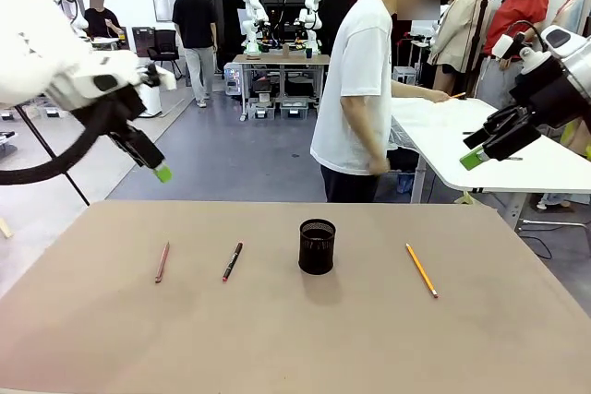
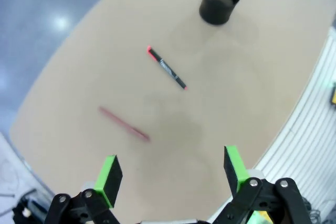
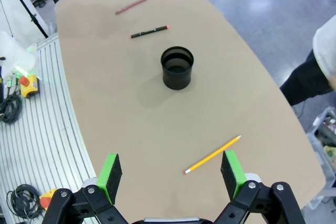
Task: Place the pens into the pen holder.
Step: Pick up a writing instrument from the table and place it into the Pen holder.
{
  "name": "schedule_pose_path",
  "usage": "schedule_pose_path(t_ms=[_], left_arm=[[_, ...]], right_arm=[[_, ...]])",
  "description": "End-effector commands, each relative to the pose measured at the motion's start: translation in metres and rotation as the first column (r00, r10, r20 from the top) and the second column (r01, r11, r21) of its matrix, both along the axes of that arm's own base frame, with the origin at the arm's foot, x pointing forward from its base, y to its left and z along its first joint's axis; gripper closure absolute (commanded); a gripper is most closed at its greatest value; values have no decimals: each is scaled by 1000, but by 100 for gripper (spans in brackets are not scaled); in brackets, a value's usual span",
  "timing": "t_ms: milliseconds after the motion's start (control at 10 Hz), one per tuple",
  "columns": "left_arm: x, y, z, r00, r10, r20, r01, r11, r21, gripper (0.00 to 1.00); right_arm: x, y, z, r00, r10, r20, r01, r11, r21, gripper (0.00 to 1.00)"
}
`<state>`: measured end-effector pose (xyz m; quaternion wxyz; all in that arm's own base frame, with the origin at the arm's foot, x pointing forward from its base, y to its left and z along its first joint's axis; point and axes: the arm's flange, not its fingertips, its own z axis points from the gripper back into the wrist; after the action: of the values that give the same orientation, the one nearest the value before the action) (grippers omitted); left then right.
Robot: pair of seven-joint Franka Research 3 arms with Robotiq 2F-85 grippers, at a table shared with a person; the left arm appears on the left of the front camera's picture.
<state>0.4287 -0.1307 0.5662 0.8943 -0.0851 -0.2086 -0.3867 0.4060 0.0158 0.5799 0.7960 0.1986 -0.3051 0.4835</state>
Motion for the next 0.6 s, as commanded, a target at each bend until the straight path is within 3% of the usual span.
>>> schedule_pose_path(t_ms=[0,100,300,400,500], left_arm=[[0,-23,-9,992,80,-102,-77,997,31,0],[4,-47,-28,987,145,-68,-136,983,124,0],[9,-67,-55,983,153,-98,-137,979,148,0],[11,-70,-60,986,105,-128,-91,990,109,0],[1,-63,-49,986,136,-96,-123,984,132,0]], right_arm=[[0,0,1,1000,4,2,-4,1000,7,0],[0,0,1,1000,4,2,-4,1000,7,0],[0,0,1,1000,4,2,-4,1000,7,0],[0,0,1,1000,4,2,-4,1000,7,0],[0,0,1,1000,4,2,-4,1000,7,0]])
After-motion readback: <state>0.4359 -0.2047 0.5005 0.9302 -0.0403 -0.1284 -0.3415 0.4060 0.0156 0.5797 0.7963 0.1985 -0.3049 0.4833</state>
